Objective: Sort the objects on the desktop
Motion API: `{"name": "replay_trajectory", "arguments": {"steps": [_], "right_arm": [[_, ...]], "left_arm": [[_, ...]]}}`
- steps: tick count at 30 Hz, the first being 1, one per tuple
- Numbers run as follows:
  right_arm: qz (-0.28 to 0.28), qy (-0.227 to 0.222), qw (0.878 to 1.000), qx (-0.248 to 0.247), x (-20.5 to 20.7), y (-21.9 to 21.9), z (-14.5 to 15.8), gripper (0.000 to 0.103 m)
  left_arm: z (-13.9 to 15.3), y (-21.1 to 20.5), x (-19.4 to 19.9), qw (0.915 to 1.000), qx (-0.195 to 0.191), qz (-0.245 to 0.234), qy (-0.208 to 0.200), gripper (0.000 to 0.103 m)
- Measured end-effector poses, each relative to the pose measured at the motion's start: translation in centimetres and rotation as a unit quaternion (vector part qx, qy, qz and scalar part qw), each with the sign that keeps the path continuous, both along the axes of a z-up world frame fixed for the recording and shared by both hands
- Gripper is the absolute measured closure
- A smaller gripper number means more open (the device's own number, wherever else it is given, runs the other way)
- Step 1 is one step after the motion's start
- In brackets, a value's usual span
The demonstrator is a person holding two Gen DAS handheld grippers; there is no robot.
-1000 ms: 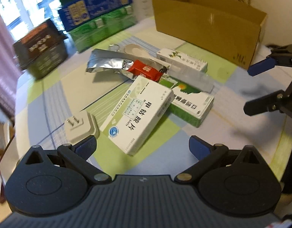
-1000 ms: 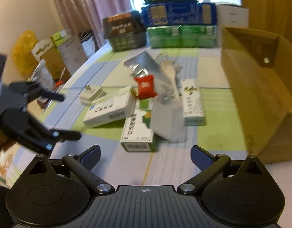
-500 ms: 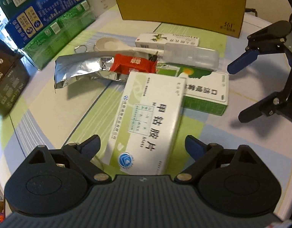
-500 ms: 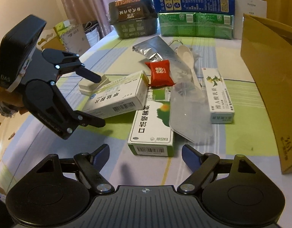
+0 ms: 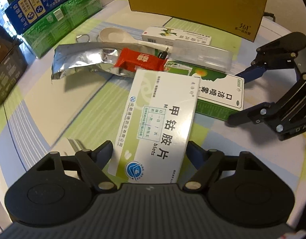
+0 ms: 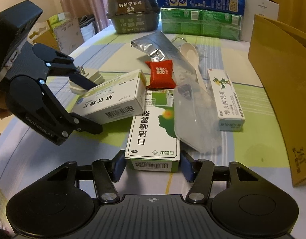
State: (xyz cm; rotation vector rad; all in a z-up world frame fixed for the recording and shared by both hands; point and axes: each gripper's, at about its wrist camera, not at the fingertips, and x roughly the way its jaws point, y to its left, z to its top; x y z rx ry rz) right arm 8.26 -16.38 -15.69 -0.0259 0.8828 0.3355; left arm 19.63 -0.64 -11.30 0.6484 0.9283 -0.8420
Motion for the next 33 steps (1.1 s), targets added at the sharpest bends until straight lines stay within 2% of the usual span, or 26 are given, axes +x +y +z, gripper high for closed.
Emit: {"name": "replay_trajectory", "arguments": {"steps": [9,14,16,19,22,27,33], "right_arm": [[0.011,0.013,0.999,-0.041,-5.9,-2.7,1.5,0.050],[-0.013,0.019,0.998,-0.054,-8.6,-5.0,1.3,0.050],[-0.019,0.019,0.998,-0.053,-9.2,-5.6,1.1,0.050],[-0.019,0.016,0.999,-0.048,-9.6,-6.1,1.3,0.046],[-0.009,0.001,0.999,-0.047,-9.5,-6.1,1.6,0.034],[0.002,-0.019,0.999,-0.050,-9.0,-6.3,1.0,0.033],[0.004,-0.023,0.999,-0.043,-7.6,-6.3,0.2,0.034]], "left_arm": [[0.8,-2.3,-4.6,0.9940,0.037,0.082,0.063,0.027],[0.6,-3.8,-7.7,0.9840,0.030,0.158,0.076,0.033],[0.4,-4.2,-9.0,0.9793,0.011,0.187,0.078,0.036],[0.2,-4.9,-10.9,0.9766,-0.003,0.207,0.057,0.035],[0.2,-5.0,-12.0,0.9707,-0.041,0.234,0.037,0.023],[-0.4,-4.7,-12.0,0.9573,-0.085,0.276,0.003,0.023],[-1.2,-4.2,-12.3,0.9551,-0.102,0.278,-0.018,0.027]]}}
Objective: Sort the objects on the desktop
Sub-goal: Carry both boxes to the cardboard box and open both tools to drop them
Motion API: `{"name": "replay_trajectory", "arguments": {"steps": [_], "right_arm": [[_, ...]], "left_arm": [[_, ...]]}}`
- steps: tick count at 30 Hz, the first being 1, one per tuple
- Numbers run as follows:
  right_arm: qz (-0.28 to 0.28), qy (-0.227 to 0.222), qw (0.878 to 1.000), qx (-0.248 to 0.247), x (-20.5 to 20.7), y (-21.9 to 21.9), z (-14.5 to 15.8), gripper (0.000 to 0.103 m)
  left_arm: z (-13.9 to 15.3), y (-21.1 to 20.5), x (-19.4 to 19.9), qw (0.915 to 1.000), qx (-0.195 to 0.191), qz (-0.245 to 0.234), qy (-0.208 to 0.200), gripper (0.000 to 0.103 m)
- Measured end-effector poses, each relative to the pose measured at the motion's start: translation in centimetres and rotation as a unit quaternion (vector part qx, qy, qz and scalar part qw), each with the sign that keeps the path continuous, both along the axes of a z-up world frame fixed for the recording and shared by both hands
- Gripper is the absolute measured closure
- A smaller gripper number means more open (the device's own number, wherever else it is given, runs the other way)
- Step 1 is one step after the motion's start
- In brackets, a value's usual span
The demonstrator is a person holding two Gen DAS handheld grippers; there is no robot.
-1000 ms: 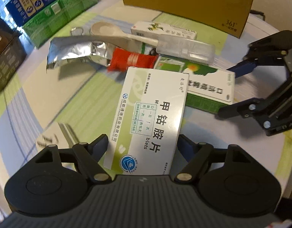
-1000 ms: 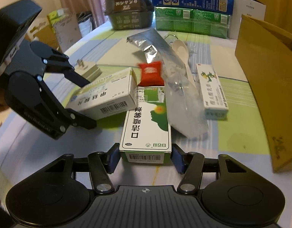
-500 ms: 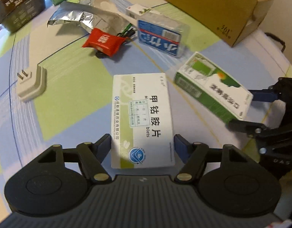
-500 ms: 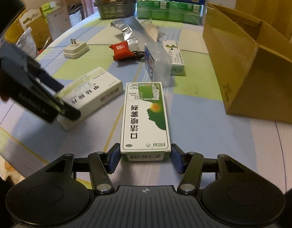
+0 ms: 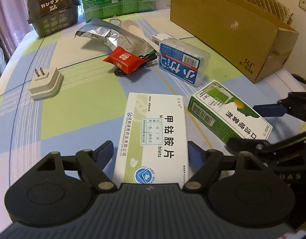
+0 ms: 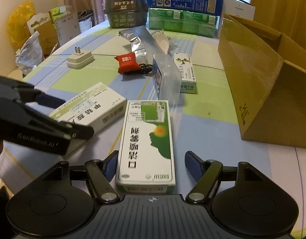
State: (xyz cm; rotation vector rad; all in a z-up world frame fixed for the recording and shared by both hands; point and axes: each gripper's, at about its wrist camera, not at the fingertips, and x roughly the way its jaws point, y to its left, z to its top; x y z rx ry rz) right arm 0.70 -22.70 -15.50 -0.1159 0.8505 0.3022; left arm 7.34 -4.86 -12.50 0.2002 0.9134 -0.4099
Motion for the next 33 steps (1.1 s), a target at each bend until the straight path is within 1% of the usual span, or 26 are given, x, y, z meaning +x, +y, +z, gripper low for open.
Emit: {"name": "replay_trajectory", "arguments": {"steps": [3,5,7,9,11,12,15,17,20,23,25,28,33], "right_arm": [[0.002,-0.004,1.000,0.004,0.6,0.2,-0.1,0.035],[0.001,-0.004,1.000,0.007,1.0,0.3,-0.1,0.038],[0.003,-0.001,1.000,0.008,1.4,0.5,-0.3,0.046],[0.003,0.003,1.000,0.007,1.6,0.6,-0.5,0.050],[0.004,0.003,1.000,0.007,1.5,0.5,-0.5,0.050],[0.004,0.003,1.000,0.007,1.5,0.6,-0.4,0.050],[0.000,0.005,1.000,0.010,1.4,0.4,-0.5,0.050],[-0.002,0.005,1.000,0.009,1.3,0.4,-0.5,0.050],[-0.007,0.000,1.000,0.006,1.0,0.1,-0.3,0.050],[-0.016,-0.009,1.000,0.006,0.7,-0.5,0.4,0.050],[-0.023,-0.014,1.000,0.006,0.4,-0.9,1.0,0.050],[-0.029,-0.027,0.999,0.004,0.0,-1.4,2.3,0.050],[-0.041,-0.055,0.998,0.012,-0.6,-3.0,5.8,0.050]], "left_arm": [[-0.2,0.3,0.2,1.0000,-0.006,0.002,-0.003,0.027],[-0.2,0.2,0.5,0.9999,-0.010,0.001,-0.005,0.027],[-0.3,0.1,0.7,0.9999,-0.012,0.001,-0.005,0.028],[-0.4,-0.1,0.8,1.0000,-0.009,0.001,-0.003,0.028],[-0.6,-0.4,0.9,1.0000,-0.005,0.001,0.000,0.033],[-0.7,-0.5,0.8,1.0000,-0.002,0.002,-0.002,0.033],[-0.7,-0.9,0.5,1.0000,0.007,0.001,-0.007,0.034],[-0.6,-1.0,0.3,0.9999,0.010,0.009,-0.008,0.035],[-0.4,-1.5,-0.3,0.9994,0.025,0.018,-0.016,0.035],[0.0,-1.7,-0.7,0.9993,0.019,0.030,-0.014,0.035],[0.5,-1.9,-1.0,0.9990,0.010,0.041,-0.016,0.035],[2.1,-2.3,-1.6,0.9982,-0.008,0.056,-0.021,0.035],[5.5,-3.7,-2.3,0.9970,-0.024,0.063,-0.038,0.035]]}}
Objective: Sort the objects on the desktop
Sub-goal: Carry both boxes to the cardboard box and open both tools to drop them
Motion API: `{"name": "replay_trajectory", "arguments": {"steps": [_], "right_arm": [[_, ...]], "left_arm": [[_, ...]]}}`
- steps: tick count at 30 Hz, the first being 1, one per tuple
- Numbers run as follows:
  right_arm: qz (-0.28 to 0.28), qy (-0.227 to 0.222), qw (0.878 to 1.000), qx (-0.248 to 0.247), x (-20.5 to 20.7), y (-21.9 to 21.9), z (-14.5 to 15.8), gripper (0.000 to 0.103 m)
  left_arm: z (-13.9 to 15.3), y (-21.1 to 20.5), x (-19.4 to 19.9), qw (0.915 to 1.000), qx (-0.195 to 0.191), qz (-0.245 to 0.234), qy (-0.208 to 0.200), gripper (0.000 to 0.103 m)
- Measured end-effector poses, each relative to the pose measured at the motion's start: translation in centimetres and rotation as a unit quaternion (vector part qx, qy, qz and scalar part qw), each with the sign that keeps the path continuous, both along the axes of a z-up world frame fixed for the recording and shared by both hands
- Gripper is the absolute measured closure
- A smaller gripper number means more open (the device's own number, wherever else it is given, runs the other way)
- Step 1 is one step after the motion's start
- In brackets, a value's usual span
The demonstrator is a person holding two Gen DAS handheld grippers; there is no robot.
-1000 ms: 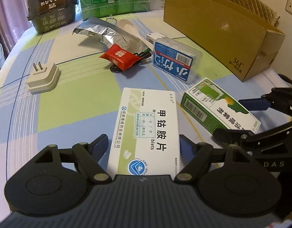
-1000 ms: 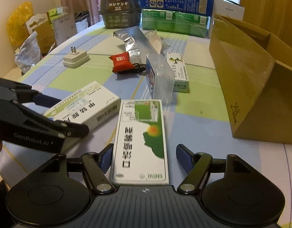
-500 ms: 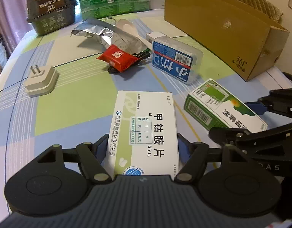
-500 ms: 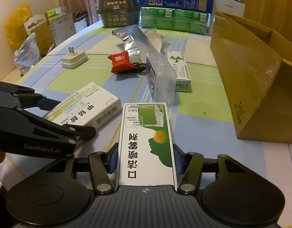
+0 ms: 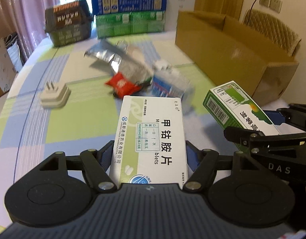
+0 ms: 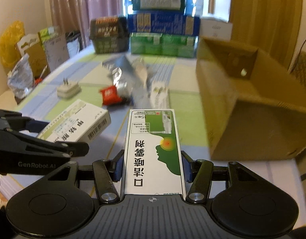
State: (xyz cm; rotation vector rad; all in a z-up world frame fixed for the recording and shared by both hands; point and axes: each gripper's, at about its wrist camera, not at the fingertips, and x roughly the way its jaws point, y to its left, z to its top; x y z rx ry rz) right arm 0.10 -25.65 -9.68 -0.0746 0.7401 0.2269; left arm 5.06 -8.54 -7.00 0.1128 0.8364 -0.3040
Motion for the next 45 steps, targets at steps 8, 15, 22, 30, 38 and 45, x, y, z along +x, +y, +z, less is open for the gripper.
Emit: {"name": "replay_trajectory", "arguments": {"steps": [8,15,22,30,38,45], "right_arm": [[-0.031,-0.059,0.998,0.011,0.7,-4.6,7.3,0.050],[-0.070,-0.061,0.996,0.008,3.8,-11.3,10.8,0.050],[-0.113,-0.042,0.993,0.008,7.6,-17.5,10.6,0.050],[-0.130,-0.015,0.991,0.013,10.8,-20.7,8.3,0.050],[-0.132,-0.004,0.991,0.017,12.0,-21.0,7.0,0.050],[-0.142,0.001,0.990,0.017,12.2,-21.6,6.5,0.050]], "left_arm": [[5.9,-5.2,1.1,0.9989,-0.016,-0.023,-0.038,0.035],[9.2,-11.4,4.1,0.9962,-0.038,-0.062,-0.047,0.035],[9.3,-17.5,7.8,0.9941,-0.055,-0.085,-0.040,0.035],[7.0,-20.8,11.3,0.9932,-0.063,-0.095,-0.020,0.035],[5.7,-21.9,12.5,0.9920,-0.071,-0.104,-0.013,0.035],[5.3,-21.9,12.8,0.9912,-0.083,-0.102,-0.017,0.035]]}}
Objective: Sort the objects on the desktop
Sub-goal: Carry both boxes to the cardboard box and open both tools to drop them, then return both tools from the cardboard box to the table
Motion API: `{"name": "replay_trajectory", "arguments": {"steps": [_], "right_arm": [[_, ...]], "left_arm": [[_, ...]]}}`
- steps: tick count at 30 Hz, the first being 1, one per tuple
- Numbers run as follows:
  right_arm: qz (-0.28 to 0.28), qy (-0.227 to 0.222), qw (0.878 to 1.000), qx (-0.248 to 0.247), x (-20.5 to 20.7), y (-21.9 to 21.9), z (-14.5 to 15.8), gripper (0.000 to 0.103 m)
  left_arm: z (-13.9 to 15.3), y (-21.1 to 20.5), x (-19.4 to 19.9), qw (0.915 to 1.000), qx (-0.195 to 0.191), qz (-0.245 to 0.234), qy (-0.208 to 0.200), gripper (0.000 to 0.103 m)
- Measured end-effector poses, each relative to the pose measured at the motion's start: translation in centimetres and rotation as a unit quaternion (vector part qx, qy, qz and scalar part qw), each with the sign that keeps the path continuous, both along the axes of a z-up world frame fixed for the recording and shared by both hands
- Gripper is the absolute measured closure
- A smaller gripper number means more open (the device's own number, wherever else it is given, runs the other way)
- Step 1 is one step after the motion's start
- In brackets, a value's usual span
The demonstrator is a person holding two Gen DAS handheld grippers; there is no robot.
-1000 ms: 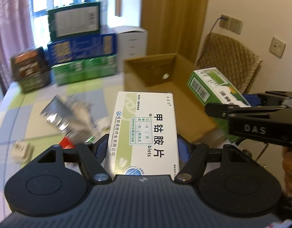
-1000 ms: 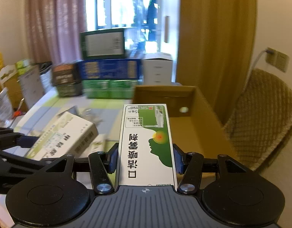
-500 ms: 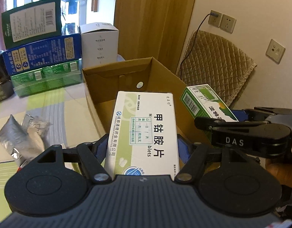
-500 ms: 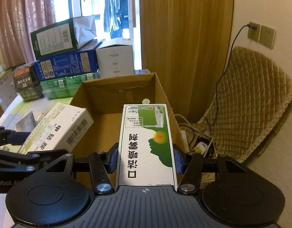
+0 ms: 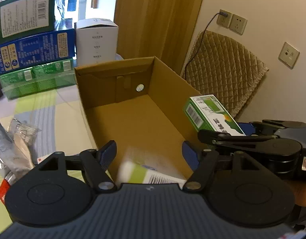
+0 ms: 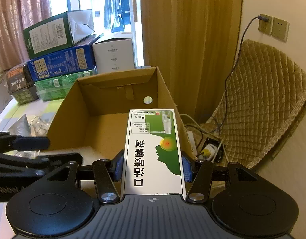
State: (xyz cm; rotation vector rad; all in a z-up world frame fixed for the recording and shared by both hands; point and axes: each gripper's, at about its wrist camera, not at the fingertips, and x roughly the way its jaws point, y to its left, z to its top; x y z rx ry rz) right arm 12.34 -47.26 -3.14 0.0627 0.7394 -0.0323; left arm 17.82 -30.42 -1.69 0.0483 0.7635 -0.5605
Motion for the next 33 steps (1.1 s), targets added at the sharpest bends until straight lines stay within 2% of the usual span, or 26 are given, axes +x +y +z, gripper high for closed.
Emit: {"name": "replay_trajectory", "arguments": {"steps": [11,17,25,33], "right_arm": [[0.012,0.005,1.000,0.018,0.6,0.7,-0.3,0.050],[0.009,-0.012,0.999,0.033,0.6,0.8,0.6,0.048],[0.008,-0.025,0.999,0.034,-1.6,1.3,2.0,0.045],[0.025,-0.035,0.998,0.036,-4.4,4.3,3.7,0.039]], "left_arm": [[1.0,2.8,-0.6,0.9995,0.005,0.024,-0.021,0.034],[1.2,4.3,-1.0,0.9992,0.001,0.031,-0.023,0.034],[1.5,6.4,-2.4,0.9988,0.004,0.042,-0.024,0.034],[2.4,9.1,-4.6,0.9982,0.005,0.052,-0.028,0.031]]}}
